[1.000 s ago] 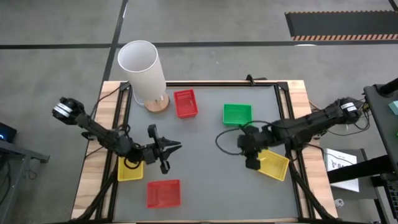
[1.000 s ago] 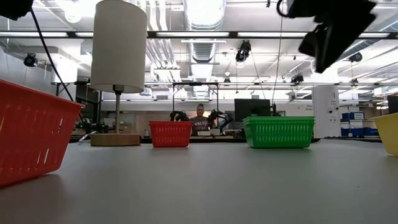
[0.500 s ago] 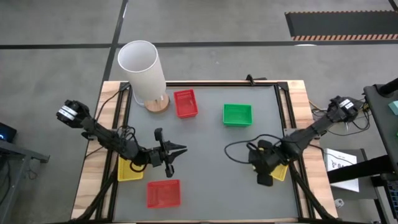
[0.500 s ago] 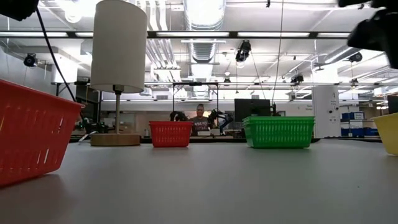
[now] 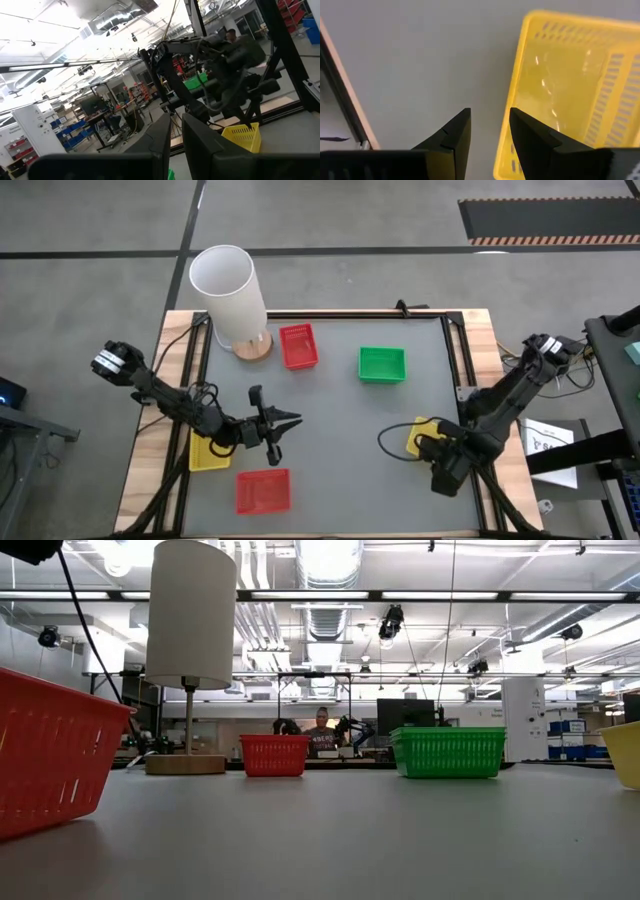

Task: Stack baskets by color
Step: Stack the right yellow basket on the left yellow basket

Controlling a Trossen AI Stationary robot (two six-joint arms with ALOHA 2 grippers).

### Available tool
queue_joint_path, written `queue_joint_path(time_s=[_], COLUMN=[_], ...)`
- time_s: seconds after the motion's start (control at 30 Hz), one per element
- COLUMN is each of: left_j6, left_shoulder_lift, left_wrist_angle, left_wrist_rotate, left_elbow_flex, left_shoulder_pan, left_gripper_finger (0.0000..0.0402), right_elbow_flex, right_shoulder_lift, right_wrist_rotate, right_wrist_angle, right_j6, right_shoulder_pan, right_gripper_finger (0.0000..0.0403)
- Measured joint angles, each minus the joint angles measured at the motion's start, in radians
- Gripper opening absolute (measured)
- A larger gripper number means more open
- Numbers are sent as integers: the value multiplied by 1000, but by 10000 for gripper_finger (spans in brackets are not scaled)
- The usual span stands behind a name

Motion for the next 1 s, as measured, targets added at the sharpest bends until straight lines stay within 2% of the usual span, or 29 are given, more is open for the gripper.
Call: queue_joint_path(time_s=[0.17, 0.4, 0.5, 0.6, 0.7, 0.83, 1.0], left_j6=[0, 0, 0, -7, -31, -89, -220], left_shoulder_lift=[0, 0, 0, 0, -1, -1, -3], left_wrist_angle=[1, 4, 4, 4, -8, -83, -278], left_wrist_rotate=[0, 0, 0, 0, 0, 42, 171], left_elbow_flex=[4, 4, 4, 4, 4, 4, 43], left_shoulder_pan=[0, 0, 0, 0, 0, 0, 0], left_gripper_finger=[31, 31, 31, 31, 31, 31, 30], right_elbow_flex=[-7, -8, -8, -8, -8, -8, -8], right_shoulder_lift=[49, 150, 187, 214, 225, 222, 177], right_wrist_rotate=[2, 29, 49, 52, 58, 95, 105], right_wrist_angle=[-1, -3, -4, -4, -5, -1, 36], right_j6=[41, 8, -21, -62, -119, -212, -431], right_shoulder_pan=[35, 37, 37, 36, 36, 21, -25], right_gripper_finger=[128, 122, 102, 65, 21, 11, 10])
